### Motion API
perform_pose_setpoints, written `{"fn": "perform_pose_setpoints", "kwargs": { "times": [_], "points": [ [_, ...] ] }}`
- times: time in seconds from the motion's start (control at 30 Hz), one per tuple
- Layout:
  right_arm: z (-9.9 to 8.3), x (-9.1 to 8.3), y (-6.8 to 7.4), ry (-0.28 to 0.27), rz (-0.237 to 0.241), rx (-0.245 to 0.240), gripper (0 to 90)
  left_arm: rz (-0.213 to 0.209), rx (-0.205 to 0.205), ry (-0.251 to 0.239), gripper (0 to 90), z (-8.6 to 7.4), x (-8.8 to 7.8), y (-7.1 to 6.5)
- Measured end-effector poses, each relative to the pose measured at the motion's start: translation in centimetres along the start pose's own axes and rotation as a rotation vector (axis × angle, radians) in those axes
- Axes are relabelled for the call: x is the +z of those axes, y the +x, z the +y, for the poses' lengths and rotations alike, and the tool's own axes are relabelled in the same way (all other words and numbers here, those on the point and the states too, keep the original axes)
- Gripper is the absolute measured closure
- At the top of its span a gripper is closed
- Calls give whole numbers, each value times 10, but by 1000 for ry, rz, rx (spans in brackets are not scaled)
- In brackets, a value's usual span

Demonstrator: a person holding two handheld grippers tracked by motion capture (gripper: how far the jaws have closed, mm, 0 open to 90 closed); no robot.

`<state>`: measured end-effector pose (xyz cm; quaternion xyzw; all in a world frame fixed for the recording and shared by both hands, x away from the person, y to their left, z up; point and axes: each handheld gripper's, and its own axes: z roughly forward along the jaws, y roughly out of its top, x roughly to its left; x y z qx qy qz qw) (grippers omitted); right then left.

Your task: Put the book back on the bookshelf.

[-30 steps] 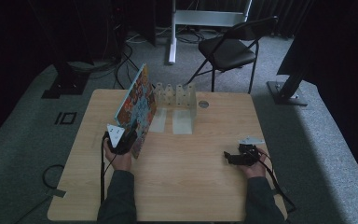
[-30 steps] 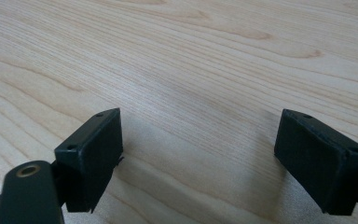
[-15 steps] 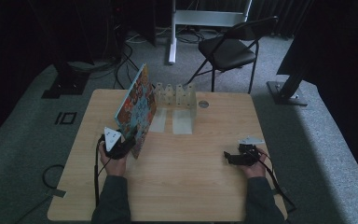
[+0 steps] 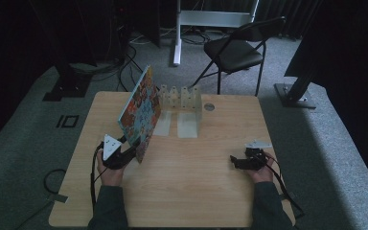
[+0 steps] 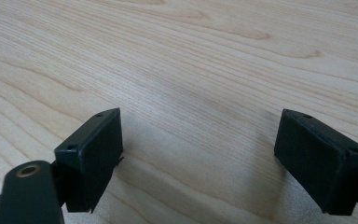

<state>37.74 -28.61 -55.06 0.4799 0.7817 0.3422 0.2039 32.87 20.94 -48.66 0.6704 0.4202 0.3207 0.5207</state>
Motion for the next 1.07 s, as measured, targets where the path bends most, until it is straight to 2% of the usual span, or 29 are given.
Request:
{"fn": "perform_pose_setpoints", "kwargs": {
  "times": [0.2, 0.23, 0.3, 0.5, 0.63, 0.73, 0.87, 1.07],
  "points": [
    [0, 0, 0, 0, 0, 0, 150, 2, 24, 45, 511, -9, -7, -1],
    [0, 0, 0, 0, 0, 0, 150, -21, 26, 58, 511, -12, -11, -2],
    [0, 0, 0, 0, 0, 0, 150, -41, 38, 76, 512, -15, -13, -2],
    [0, 0, 0, 0, 0, 0, 151, -77, 63, 162, 512, -26, -16, 4],
    [0, 0, 0, 0, 0, 0, 150, -99, 63, 204, 512, -34, -15, 9],
    [0, 0, 0, 0, 0, 0, 151, -99, 56, 233, 513, -41, -13, 13],
    [0, 0, 0, 0, 0, 0, 151, -62, 54, 293, 518, -46, -9, 17],
    [0, 0, 0, 0, 0, 0, 150, -43, 62, 325, 519, -54, -7, 19]
  ]
}}
